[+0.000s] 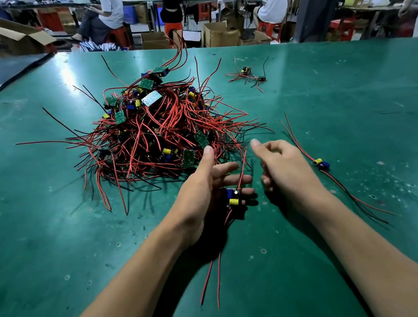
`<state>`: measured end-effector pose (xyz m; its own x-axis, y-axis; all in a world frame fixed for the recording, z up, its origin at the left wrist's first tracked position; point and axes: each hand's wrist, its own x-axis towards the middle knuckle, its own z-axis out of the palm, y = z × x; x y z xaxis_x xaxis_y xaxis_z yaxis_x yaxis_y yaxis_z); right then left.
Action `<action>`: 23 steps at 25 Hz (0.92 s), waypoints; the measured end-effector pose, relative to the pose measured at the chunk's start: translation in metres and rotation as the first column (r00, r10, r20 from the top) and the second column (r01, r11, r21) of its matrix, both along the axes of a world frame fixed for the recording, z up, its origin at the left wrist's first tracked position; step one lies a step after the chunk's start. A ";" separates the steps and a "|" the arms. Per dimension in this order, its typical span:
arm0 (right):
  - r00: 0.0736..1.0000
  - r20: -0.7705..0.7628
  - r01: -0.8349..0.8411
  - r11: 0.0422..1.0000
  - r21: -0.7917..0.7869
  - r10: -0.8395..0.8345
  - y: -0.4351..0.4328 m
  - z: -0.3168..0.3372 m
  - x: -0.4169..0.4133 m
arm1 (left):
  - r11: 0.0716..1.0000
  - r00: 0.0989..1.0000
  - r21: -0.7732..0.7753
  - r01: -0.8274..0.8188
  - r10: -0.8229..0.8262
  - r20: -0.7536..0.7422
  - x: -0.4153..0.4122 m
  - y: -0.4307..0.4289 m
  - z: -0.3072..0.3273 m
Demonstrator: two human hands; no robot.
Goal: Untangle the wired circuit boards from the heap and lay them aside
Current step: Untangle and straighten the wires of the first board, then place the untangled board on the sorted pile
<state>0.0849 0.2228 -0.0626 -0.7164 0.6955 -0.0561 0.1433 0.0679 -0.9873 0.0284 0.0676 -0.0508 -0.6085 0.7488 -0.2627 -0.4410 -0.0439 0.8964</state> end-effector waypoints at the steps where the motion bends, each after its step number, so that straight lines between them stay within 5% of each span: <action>1: 0.999 0.029 -0.026 0.992 0.124 0.022 -0.007 0.000 0.000 | 1.000 1.000 0.010 0.004 -0.004 0.012 0.000 0.000 0.000; 5: 0.969 0.209 -0.226 0.828 0.513 0.134 -0.037 0.001 0.004 | 0.999 0.999 0.021 -0.034 0.033 0.042 -0.006 0.000 -0.004; 10: 0.948 0.228 -0.308 0.813 0.494 0.220 -0.035 0.017 0.010 | 0.999 0.999 0.042 -0.033 0.033 0.003 -0.009 0.003 -0.009; 13: 0.950 0.259 -0.285 0.827 0.484 0.175 -0.027 0.022 0.012 | 0.994 0.996 -0.077 -0.075 0.071 -0.056 -0.012 0.012 -0.009; 17: 0.965 0.256 -0.183 0.855 0.485 0.061 -0.009 0.024 0.012 | 0.997 0.992 0.005 -0.078 0.079 -0.101 -0.007 0.009 -0.015; 23: 0.879 0.408 -0.167 0.645 0.746 -0.245 0.034 0.023 0.029 | 0.998 0.987 -0.018 -0.055 0.052 -0.154 -0.001 0.006 -0.011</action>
<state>0.1142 0.2565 -0.0399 -0.7207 0.6647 0.1969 0.5553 0.7235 -0.4100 0.0273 0.0738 -0.0621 -0.6820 0.7090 -0.1794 -0.2961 -0.0433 0.9542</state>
